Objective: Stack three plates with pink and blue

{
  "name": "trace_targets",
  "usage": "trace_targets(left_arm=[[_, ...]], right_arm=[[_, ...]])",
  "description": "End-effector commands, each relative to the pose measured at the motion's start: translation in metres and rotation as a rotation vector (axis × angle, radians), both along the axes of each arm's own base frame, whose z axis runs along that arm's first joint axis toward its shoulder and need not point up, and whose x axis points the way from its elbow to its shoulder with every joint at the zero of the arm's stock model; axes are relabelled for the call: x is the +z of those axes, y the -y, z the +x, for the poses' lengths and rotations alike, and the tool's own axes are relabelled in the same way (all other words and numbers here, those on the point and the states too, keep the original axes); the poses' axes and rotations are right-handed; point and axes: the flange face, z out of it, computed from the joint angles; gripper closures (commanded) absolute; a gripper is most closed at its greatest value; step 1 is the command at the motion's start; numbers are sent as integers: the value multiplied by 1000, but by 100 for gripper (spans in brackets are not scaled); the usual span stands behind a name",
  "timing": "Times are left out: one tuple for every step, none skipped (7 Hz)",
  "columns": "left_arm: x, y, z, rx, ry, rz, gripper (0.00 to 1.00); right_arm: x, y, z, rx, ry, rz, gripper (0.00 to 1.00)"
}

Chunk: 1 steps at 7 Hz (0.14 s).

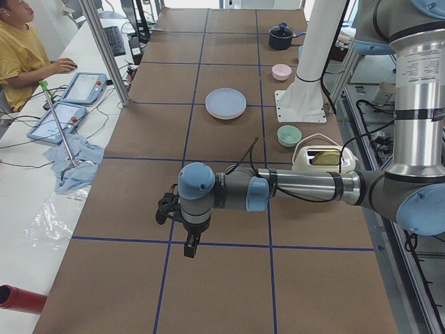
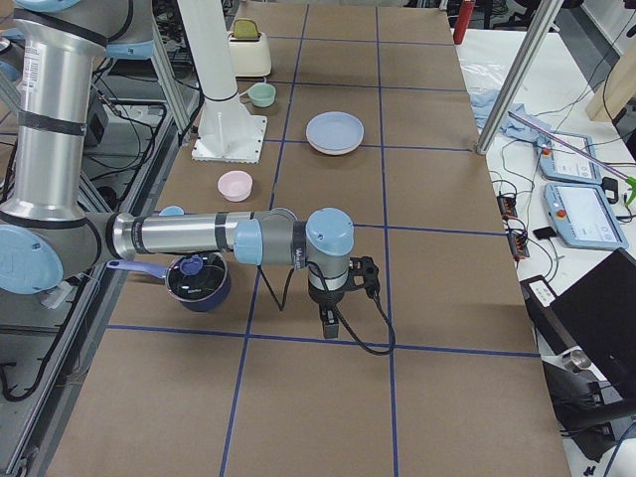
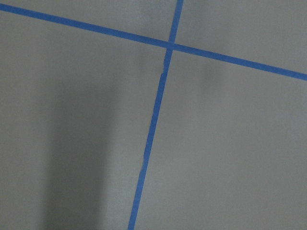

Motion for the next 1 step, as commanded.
trace_targets(left_arm=[[-1,0,0,0,0,2,0]], right_arm=[[0,0,0,0,0,1,0]])
